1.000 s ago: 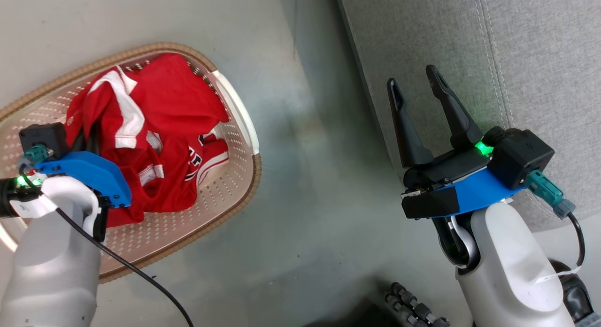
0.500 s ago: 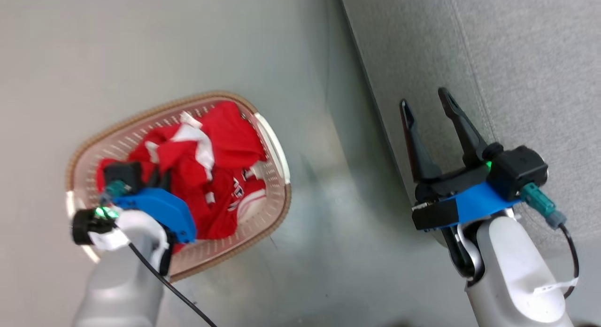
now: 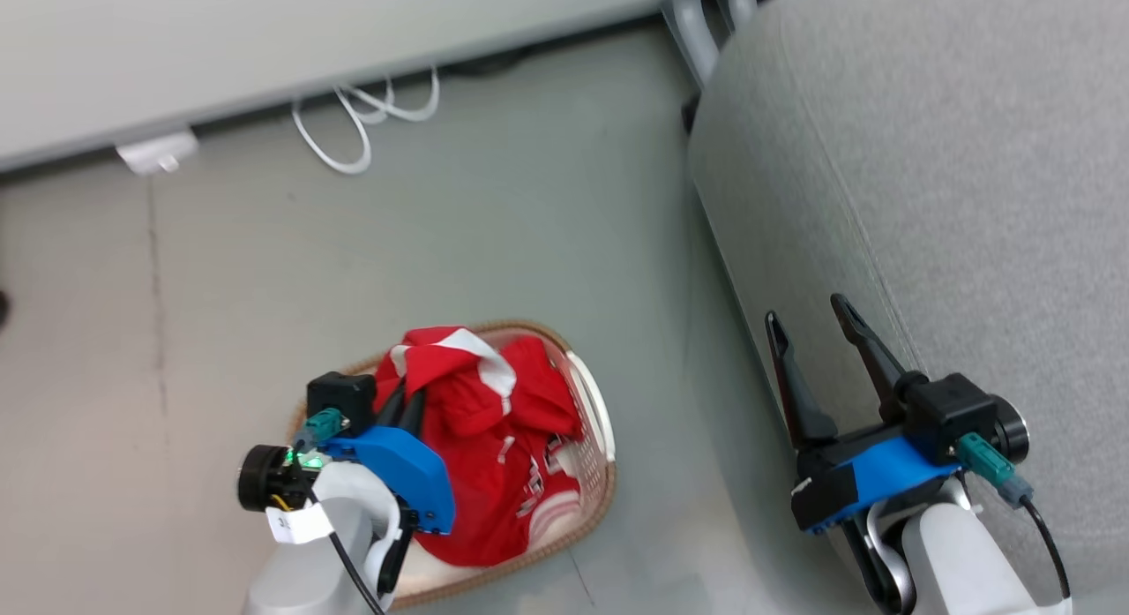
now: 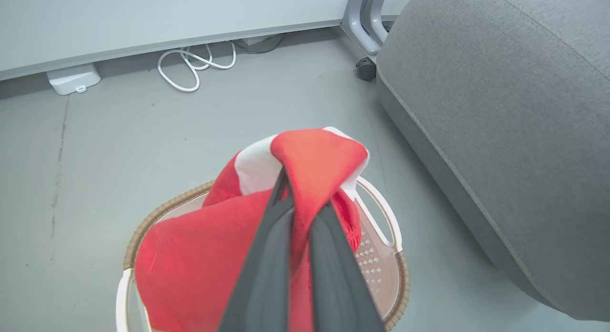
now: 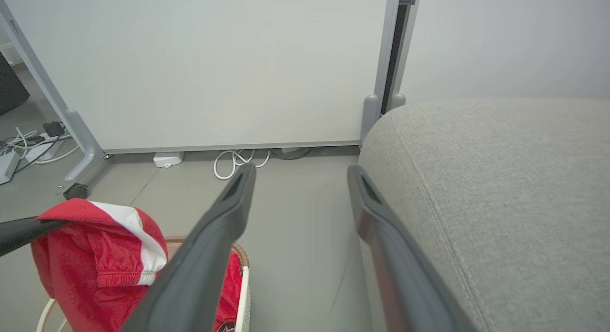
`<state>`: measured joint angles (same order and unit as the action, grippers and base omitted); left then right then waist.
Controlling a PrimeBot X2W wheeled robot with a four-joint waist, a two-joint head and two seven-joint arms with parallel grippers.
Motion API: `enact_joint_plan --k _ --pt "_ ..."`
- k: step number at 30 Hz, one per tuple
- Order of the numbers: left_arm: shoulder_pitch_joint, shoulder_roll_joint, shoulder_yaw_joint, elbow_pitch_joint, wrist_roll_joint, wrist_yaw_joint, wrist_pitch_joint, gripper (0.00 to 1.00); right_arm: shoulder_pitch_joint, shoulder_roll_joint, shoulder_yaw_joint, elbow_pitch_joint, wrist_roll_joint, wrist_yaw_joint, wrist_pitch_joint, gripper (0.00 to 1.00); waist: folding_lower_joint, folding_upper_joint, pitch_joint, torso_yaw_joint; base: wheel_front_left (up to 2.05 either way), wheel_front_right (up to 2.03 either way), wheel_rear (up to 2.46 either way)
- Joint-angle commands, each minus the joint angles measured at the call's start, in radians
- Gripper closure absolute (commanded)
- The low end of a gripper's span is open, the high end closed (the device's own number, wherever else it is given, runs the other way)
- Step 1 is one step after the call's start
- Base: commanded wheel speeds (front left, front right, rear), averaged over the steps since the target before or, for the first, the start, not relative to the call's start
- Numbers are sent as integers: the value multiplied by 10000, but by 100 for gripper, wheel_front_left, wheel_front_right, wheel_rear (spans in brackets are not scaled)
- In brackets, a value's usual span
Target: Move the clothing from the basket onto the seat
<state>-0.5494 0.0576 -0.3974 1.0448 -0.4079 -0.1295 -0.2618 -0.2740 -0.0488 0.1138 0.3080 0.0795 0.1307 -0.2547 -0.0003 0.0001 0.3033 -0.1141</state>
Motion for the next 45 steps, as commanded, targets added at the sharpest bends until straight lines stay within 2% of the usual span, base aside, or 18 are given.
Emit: enact_joint_plan --k 1,12,19,29,45 --pt "255 -45 -373 -333 -352 -11 -45 100 378 -28 -41 -27 -101 1 110 0 3 -1 -1271 645 0 0 0" --pt "-104 -71 -2347 -1236 -1446 -12 13 100 1332 -27 -88 -313 -15 1 547 0 3 -1 -2721 1180 0 0 0" --pt "-784 -69 -3673 -2286 -2519 -12 349 100 1734 -27 -47 -637 -25 1 844 0 3 -1 -3136 1463 0 0 0" --pt "-1851 -69 -4466 -2842 -3439 -7 457 100 1860 -27 133 -892 41 1 1031 0 3 -1 -3298 1484 0 0 0" --pt "-2894 -69 -5731 -2926 -4593 386 480 100 1615 -27 529 -785 144 1 1067 0 3 -1 -3326 1261 0 0 0"
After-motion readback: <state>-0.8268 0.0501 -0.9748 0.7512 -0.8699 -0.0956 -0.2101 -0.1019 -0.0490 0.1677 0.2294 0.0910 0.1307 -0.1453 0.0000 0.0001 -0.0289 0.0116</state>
